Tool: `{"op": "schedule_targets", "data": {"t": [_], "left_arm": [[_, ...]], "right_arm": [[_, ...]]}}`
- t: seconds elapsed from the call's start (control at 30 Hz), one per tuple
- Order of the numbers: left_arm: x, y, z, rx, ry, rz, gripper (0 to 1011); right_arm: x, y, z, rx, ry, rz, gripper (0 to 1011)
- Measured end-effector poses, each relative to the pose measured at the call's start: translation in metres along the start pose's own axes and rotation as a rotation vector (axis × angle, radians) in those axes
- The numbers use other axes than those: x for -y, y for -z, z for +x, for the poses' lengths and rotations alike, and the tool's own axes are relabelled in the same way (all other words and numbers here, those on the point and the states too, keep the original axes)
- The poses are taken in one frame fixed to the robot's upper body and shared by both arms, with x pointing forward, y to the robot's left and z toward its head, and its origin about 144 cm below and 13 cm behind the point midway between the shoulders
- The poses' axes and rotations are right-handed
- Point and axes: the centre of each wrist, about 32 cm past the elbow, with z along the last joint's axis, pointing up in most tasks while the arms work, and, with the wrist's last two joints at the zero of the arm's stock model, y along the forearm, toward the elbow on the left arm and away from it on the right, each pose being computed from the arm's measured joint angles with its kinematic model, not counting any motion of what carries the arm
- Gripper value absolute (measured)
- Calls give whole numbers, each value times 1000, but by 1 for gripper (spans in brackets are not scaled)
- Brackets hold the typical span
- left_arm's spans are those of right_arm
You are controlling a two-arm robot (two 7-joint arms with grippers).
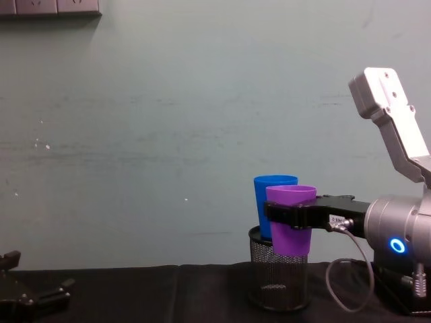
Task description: Pick up one cup with a gripper and tap it against the other cup.
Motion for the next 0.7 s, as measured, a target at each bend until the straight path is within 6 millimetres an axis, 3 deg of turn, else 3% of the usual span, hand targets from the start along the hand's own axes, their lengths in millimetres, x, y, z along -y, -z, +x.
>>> {"op": "schedule_targets", "data": {"t": [0.7], "left_arm": [[0, 0, 0, 0, 0, 0, 1000]], "right_arm": [[0, 0, 0, 0, 0, 0, 722]]}}
